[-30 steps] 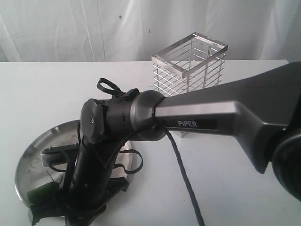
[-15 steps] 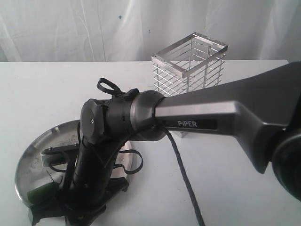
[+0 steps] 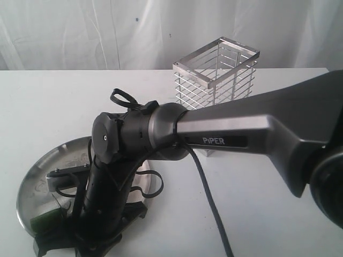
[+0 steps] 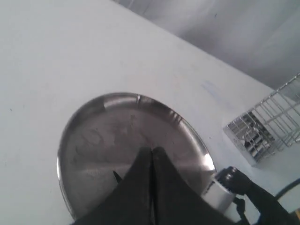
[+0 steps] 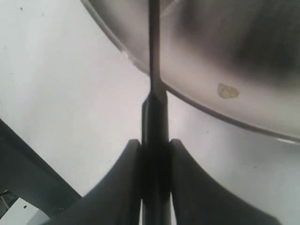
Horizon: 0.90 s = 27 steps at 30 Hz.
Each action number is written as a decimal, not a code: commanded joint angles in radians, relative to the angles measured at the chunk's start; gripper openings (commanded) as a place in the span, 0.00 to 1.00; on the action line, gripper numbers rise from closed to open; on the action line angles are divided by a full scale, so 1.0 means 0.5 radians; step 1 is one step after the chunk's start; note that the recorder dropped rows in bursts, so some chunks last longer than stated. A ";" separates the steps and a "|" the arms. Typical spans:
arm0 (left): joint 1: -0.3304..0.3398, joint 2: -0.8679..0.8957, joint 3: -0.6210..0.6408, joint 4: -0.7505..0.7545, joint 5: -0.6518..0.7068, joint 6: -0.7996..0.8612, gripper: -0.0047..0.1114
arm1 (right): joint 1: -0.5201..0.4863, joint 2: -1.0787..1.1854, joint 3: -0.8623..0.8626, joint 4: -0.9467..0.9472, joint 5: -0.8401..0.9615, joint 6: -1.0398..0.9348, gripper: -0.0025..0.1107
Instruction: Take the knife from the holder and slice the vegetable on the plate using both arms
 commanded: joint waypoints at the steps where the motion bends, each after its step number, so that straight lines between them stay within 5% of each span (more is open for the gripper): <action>1: -0.015 0.221 -0.325 -0.001 0.415 -0.022 0.04 | 0.001 -0.005 -0.010 0.003 0.031 -0.054 0.05; 12: -0.015 0.377 -0.495 0.000 0.696 0.019 0.04 | 0.001 -0.005 -0.010 -0.001 0.028 -0.078 0.05; 27: -0.015 0.432 -0.495 -0.082 0.620 0.000 0.04 | 0.001 -0.005 -0.010 -0.001 0.023 -0.095 0.05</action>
